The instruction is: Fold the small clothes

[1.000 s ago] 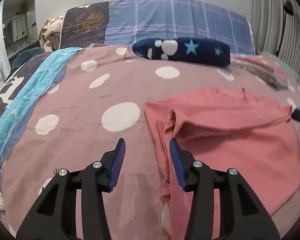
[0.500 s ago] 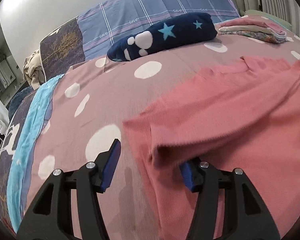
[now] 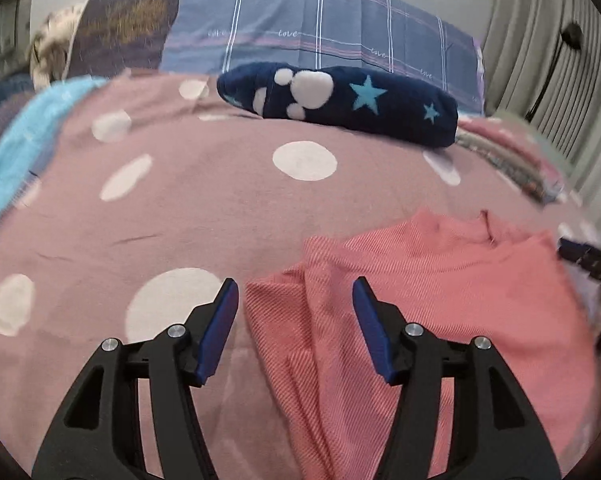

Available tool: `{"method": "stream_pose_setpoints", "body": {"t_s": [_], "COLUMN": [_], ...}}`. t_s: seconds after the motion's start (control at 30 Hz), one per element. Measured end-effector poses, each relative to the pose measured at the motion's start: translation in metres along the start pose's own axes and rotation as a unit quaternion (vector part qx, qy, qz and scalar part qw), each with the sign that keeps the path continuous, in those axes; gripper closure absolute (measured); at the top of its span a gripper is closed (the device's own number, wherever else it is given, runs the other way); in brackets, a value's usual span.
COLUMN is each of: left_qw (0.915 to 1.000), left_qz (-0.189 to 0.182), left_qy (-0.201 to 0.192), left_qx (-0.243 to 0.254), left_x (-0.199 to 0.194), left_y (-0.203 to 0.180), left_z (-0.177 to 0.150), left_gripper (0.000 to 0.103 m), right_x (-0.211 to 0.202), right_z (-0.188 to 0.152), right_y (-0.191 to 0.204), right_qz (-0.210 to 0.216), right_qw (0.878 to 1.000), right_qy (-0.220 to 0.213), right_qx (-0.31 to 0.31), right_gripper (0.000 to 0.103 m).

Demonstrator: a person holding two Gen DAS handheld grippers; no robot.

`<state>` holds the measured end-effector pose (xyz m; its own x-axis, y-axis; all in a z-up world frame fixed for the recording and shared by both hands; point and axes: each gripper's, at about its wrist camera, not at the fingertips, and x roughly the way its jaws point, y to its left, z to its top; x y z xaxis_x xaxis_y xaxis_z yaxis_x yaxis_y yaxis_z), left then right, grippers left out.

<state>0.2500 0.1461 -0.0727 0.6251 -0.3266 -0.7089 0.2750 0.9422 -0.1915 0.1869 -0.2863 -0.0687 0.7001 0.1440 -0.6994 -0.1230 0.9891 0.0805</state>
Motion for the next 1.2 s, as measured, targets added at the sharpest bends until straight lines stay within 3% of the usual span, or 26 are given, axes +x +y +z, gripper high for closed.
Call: {"method": "stream_pose_setpoints", "body": {"t_s": [0.07, 0.1, 0.13, 0.17, 0.2, 0.23, 0.27, 0.3, 0.5, 0.63, 0.73, 0.83, 0.9, 1.0, 1.07, 1.2], "left_qw": [0.9999, 0.9998, 0.9997, 0.9996, 0.9994, 0.9992, 0.9994, 0.9997, 0.9945, 0.992, 0.994, 0.9941, 0.9941, 0.9978, 0.9982, 0.9989], "left_qz": [-0.012, -0.015, -0.021, -0.025, -0.029, -0.035, -0.031, -0.024, -0.008, 0.019, 0.045, 0.08, 0.083, 0.06, 0.049, 0.018], "left_qy": [0.005, 0.006, 0.008, 0.011, 0.014, 0.016, 0.009, -0.006, -0.097, -0.117, -0.084, -0.012, 0.017, -0.007, -0.03, -0.043], "left_qx": [-0.011, -0.012, -0.009, -0.009, -0.01, -0.011, -0.01, -0.002, 0.038, 0.045, 0.055, 0.073, 0.067, 0.028, 0.015, 0.007], "left_x": [0.006, 0.008, 0.011, 0.013, 0.015, 0.016, 0.014, 0.005, -0.058, -0.06, -0.019, 0.038, 0.05, 0.016, -0.019, -0.086], "left_y": [0.001, 0.001, 0.0, 0.0, -0.001, -0.002, -0.003, -0.006, -0.027, -0.025, -0.02, -0.015, -0.009, 0.002, 0.003, 0.005], "left_z": [0.005, 0.007, 0.01, 0.011, 0.012, 0.013, 0.012, 0.012, 0.024, 0.044, 0.051, 0.036, 0.028, 0.02, 0.008, -0.042], "left_gripper": [0.049, 0.055, 0.067, 0.082, 0.091, 0.1, 0.1, 0.1, 0.1, 0.1, 0.098, 0.098, 0.097, 0.087, 0.072, 0.065], "right_x": [0.004, 0.006, 0.008, 0.011, 0.015, 0.019, 0.022, 0.022, -0.036, -0.057, -0.032, 0.029, 0.056, 0.048, 0.025, -0.026], "right_z": [0.002, 0.006, 0.007, 0.011, 0.013, 0.014, 0.015, 0.014, 0.026, 0.043, 0.059, 0.058, 0.045, 0.033, 0.027, -0.008], "right_y": [0.004, 0.007, 0.009, 0.011, 0.013, 0.014, 0.015, 0.014, 0.017, 0.02, 0.017, 0.01, 0.004, -0.001, -0.005, -0.004], "right_qz": [0.013, 0.018, 0.022, 0.027, 0.029, 0.029, 0.03, 0.033, 0.055, 0.057, 0.049, 0.01, -0.007, -0.002, -0.003, 0.011], "right_qw": [1.0, 1.0, 1.0, 1.0, 1.0, 0.999, 0.999, 0.999, 0.995, 0.991, 0.993, 0.999, 0.999, 0.998, 0.998, 0.998], "right_qy": [0.0, -0.002, -0.001, 0.002, 0.008, 0.015, 0.023, 0.024, -0.073, -0.12, -0.104, -0.03, 0.017, 0.012, -0.003, -0.016], "right_qx": [-0.001, -0.004, -0.005, -0.005, -0.005, -0.004, -0.001, 0.005, 0.027, 0.024, 0.033, 0.038, 0.051, 0.058, 0.06, 0.056], "right_gripper": [0.037, 0.037, 0.04, 0.045, 0.05, 0.065, 0.088, 0.092, 0.094, 0.094, 0.093, 0.086, 0.086, 0.084, 0.074, 0.071]}}
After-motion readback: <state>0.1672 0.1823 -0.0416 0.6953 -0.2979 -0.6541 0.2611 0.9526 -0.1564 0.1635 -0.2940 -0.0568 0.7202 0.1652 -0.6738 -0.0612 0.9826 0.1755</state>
